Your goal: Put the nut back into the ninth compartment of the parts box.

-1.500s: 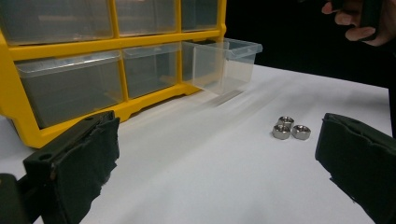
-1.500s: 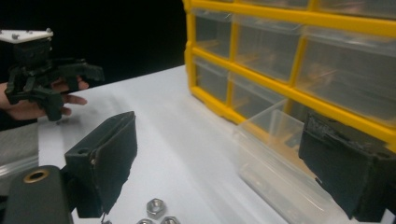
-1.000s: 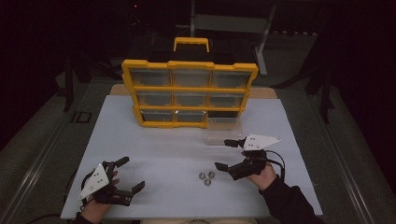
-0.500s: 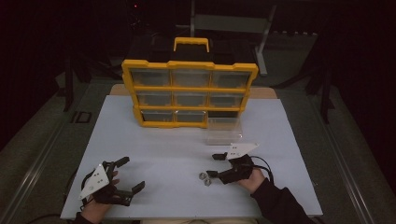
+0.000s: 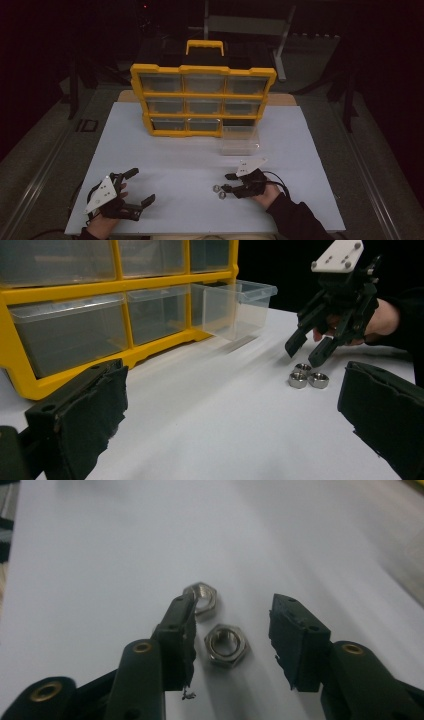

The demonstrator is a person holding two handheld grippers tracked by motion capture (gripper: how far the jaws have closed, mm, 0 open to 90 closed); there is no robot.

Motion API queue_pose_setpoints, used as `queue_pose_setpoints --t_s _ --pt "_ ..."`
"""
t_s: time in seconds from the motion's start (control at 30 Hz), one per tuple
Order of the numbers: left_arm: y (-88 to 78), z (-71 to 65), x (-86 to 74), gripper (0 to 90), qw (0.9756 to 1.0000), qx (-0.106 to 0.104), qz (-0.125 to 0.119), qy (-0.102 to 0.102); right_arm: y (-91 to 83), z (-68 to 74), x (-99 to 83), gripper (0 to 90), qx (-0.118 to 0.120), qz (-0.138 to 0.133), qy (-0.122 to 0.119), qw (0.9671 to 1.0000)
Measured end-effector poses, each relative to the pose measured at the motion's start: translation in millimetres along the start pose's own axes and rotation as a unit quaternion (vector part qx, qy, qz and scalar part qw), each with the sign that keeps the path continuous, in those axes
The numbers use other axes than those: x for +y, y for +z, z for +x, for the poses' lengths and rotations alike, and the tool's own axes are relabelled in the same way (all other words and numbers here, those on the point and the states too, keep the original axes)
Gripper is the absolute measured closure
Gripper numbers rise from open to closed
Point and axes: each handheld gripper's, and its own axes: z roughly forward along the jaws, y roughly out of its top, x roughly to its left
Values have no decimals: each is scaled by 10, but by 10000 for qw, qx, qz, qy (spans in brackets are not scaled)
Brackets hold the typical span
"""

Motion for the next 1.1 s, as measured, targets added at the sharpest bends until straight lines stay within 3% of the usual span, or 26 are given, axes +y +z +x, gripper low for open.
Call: queue_pose_setpoints --t_s 0.4,0.93,1.1 --pt "1 2 -2 0 10000 -5 1 -9 90 26 -45 650 -44 365 -311 9988" --pt "5 4 -5 0 10000 -13 6 -8 90 39 -23 703 -83 433 -229 9988" --pt "4 2 -4 0 10000 -8 8 -5 14 32 26 704 -149 359 -219 9990"
